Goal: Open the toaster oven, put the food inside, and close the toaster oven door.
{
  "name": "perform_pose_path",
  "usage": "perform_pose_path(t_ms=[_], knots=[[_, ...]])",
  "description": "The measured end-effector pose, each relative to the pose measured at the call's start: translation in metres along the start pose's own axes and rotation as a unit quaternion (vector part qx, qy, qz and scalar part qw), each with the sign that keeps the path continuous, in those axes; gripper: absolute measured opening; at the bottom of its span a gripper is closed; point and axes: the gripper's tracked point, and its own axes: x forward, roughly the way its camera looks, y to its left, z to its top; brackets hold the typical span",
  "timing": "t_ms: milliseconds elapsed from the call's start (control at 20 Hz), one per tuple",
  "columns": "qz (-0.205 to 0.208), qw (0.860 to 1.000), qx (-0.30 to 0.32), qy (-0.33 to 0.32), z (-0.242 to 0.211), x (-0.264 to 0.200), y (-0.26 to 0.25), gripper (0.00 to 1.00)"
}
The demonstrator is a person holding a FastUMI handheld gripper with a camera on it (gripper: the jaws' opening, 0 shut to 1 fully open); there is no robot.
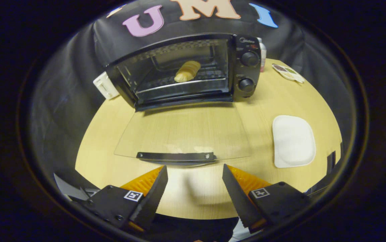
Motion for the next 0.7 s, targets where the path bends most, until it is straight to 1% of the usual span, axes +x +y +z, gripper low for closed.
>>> perform_pose_path(t_ms=[150,350,450,700], knots=[[0.0,1.0,-0.012,0.017,-0.007,0.016,0.008,1.0],[-0.012,0.999,-0.028,0.038,-0.015,0.029,0.008,1.0],[-0.016,0.998,-0.046,0.034,-0.015,0.029,0.005,1.0],[-0.017,0.999,-0.034,0.033,-0.012,0.022,0.007,0.99]])
